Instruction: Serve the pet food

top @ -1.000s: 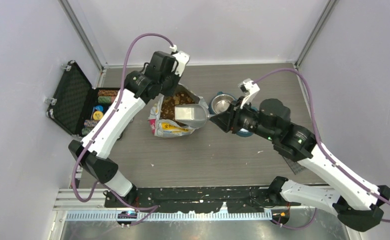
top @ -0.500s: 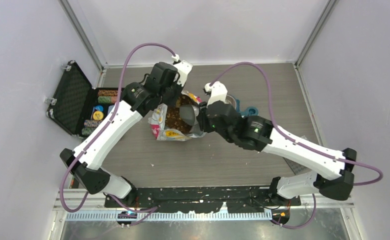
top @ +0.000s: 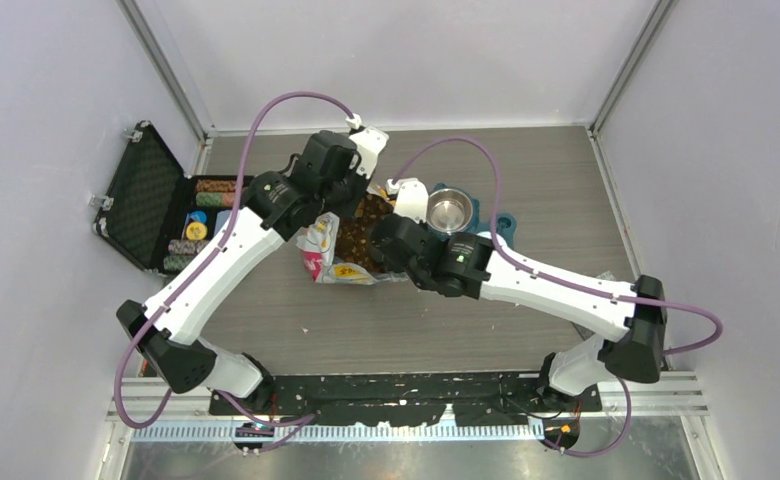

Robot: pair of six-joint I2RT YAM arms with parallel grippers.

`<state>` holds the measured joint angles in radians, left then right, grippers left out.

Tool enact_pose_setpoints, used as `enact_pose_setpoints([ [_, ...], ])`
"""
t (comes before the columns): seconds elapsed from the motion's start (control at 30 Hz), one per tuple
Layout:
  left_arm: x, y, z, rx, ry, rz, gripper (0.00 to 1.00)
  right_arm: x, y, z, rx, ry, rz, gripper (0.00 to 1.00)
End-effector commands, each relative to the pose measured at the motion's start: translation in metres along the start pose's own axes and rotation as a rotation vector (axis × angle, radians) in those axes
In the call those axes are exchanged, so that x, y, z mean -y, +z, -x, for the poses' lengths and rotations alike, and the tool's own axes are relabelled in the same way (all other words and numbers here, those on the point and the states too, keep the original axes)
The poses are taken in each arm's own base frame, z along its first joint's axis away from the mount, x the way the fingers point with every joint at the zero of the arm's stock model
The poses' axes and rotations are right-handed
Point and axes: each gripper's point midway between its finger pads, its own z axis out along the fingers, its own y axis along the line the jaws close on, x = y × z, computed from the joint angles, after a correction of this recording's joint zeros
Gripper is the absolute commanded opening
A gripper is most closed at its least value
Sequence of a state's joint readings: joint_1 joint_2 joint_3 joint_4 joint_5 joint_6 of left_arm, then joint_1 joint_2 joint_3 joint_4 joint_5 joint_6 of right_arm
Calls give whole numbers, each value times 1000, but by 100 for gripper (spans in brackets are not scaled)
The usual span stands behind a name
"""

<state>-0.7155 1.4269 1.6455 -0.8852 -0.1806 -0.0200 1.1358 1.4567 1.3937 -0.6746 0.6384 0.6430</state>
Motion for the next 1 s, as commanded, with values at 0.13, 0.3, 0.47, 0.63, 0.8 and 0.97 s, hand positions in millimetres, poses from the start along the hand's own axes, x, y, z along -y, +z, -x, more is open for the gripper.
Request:
enact_pose_setpoints([
  [0.13, 8, -33, 56, 258, -57, -57, 0, -29, 33, -16, -68, 60, 94, 5],
  [0.3, 7, -31, 53, 247, -45, -49, 0, -45, 57, -26, -104, 122, 185, 5],
  [0.47, 12, -27, 52, 238, -44, -71, 0, -65, 76, -39, -181, 147, 268, 5],
  [0.63, 20, -20, 52, 219, -39, -107, 0, -82, 88, -50, -224, 193, 346, 5],
  [0.8, 18, -17, 52, 208, -35, -97, 0, -102, 81, -41, -229, 342, 566, 5],
  [0.97, 14, -15, 52, 207, -35, -73, 0, -116, 60, -20, -196, 462, 735, 5],
])
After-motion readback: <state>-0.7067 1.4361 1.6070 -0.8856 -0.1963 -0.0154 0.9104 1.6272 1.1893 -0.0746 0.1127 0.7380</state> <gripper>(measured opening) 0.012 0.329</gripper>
